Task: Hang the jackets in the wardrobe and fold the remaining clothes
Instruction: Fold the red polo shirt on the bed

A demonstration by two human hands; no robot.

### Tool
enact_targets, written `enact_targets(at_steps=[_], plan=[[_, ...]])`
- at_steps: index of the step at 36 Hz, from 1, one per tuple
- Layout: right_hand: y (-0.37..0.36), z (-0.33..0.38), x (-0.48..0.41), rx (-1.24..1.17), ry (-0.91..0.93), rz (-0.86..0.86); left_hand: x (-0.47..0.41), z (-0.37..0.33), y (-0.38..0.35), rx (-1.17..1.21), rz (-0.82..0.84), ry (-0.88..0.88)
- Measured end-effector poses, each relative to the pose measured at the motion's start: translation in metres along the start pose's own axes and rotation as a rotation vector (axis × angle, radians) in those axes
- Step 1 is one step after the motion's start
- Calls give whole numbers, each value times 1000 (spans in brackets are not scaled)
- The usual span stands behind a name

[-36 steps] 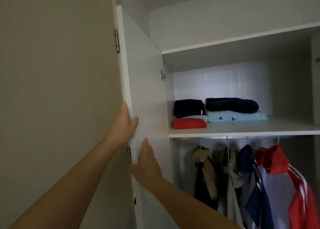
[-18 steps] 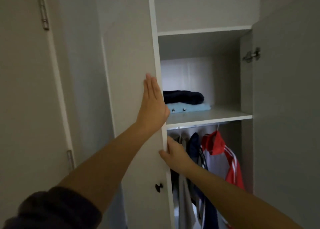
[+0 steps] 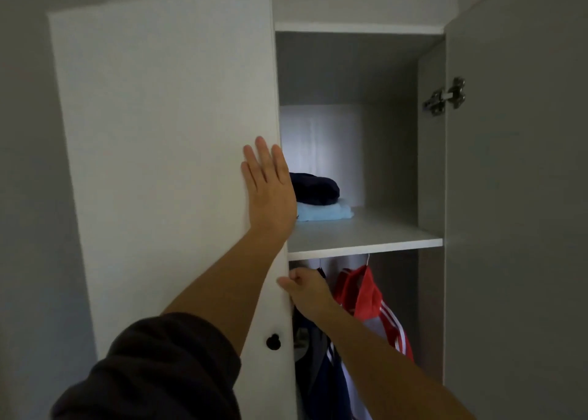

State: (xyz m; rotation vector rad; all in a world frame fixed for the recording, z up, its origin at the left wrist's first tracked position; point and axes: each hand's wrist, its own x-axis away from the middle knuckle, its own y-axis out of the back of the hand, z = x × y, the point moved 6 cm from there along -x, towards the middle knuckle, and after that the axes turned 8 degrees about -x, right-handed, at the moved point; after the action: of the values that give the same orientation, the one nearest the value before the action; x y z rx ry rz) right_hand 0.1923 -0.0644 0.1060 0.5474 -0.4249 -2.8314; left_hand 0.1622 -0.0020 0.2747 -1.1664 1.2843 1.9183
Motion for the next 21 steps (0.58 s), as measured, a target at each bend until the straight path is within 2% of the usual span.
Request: enact_targets(at_steps=[7,21], plan=[[-7,-47,-26,-46,-22,24,-14,-11,-28,-30,-8,30],[-17,-82,-55,-69,-35,5,-31,-22,-65,-83,-61,35]])
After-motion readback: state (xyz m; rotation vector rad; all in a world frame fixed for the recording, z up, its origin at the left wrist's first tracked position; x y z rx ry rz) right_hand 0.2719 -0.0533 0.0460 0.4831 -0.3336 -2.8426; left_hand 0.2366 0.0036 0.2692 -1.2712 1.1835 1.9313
